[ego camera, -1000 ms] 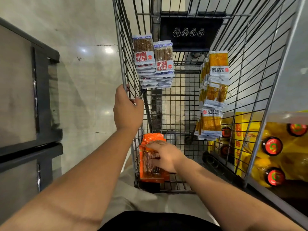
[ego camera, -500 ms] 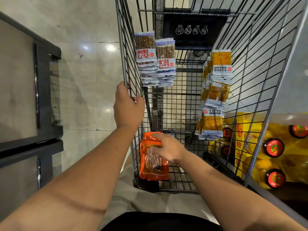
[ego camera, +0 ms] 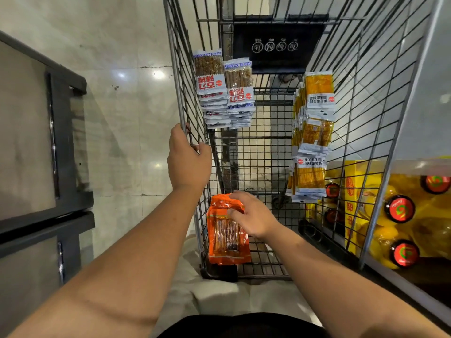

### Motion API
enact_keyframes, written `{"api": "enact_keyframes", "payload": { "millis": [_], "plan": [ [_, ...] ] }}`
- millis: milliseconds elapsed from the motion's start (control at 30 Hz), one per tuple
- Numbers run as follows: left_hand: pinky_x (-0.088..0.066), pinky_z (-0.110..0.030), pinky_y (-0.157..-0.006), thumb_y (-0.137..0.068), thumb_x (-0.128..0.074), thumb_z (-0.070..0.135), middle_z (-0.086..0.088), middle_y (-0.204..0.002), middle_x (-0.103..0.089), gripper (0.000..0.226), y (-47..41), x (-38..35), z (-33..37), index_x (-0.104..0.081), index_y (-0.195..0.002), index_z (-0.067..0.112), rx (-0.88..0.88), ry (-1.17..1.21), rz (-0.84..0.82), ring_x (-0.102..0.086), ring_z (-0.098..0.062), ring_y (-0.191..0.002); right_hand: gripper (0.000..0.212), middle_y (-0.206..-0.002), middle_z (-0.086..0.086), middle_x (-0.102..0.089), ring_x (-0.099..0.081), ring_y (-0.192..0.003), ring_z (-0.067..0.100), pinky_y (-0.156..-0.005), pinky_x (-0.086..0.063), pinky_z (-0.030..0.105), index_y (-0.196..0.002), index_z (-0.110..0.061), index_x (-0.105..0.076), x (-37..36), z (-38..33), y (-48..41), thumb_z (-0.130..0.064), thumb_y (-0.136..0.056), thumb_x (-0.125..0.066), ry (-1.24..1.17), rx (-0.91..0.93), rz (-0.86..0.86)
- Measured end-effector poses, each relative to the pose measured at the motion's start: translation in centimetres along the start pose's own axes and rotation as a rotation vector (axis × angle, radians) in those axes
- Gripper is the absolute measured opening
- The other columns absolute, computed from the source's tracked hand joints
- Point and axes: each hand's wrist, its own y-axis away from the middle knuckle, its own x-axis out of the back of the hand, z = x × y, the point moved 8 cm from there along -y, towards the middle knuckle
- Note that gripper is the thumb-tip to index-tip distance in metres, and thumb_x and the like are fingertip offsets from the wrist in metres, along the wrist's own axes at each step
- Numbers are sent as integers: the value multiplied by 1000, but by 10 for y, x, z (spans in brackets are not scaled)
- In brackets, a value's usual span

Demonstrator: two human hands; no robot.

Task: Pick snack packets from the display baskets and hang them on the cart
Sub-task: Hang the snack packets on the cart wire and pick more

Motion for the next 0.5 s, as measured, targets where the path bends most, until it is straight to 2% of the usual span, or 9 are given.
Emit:
{"api": "enact_keyframes", "payload": {
  "millis": [100,200,267,367,433,500],
  "plan": [
    [-43,-26,-77,-97,-57,14,-4,-134,-58,48,2,3,4,-43,-142,13,0,2,-5,-53,-10,-94,43,-141,3,-55,-51,-129,20,-98,-38,27,-140,-17,-54,12,3,11,-37,-102,-55,-30,-60,76],
    [-46,-29,-76,-96,-58,11,-6,-135,-54,52,2,3,6,-39,-144,13,-23,3,-38,-55,-14,-91,43,-138,1,-57,-54,-126,19,-98,-43,30,-138,-19,-56,26,2,32,-43,-103,-52,-36,-116,143],
    [-51,-35,-84,-92,-64,11,-10,-140,-48,62,1,3,9,-35,-147,11,-64,-28,-72,-57,-24,-109,44,-139,1,-57,-54,-126,18,-100,-44,31,-139,-20,-55,37,-2,52,-43,-102,-53,-13,-144,207],
    [-45,-50,-108,-88,-74,19,-13,-159,-23,91,4,6,9,-16,-158,12,-48,-171,-183,-33,-35,-141,46,-141,3,-56,-52,-128,20,-105,-43,34,-141,-17,-53,53,-10,84,-42,-102,-53,27,-188,316],
    [-36,-51,-114,-90,-74,27,-9,-167,-3,100,16,16,12,-5,-161,15,-61,-258,-277,-17,-36,-150,48,-142,3,-54,-50,-130,22,-106,-42,34,-142,-15,-51,59,-21,114,-42,-102,-53,20,-196,417],
    [-31,-49,-117,-91,-73,29,-5,-168,5,98,30,33,22,-7,-162,16,-143,-286,-320,-8,-33,-153,50,-146,3,-51,-45,-136,23,-110,-38,35,-145,-16,-49,59,-32,143,-41,-102,-54,13,-197,510]
  ]
}}
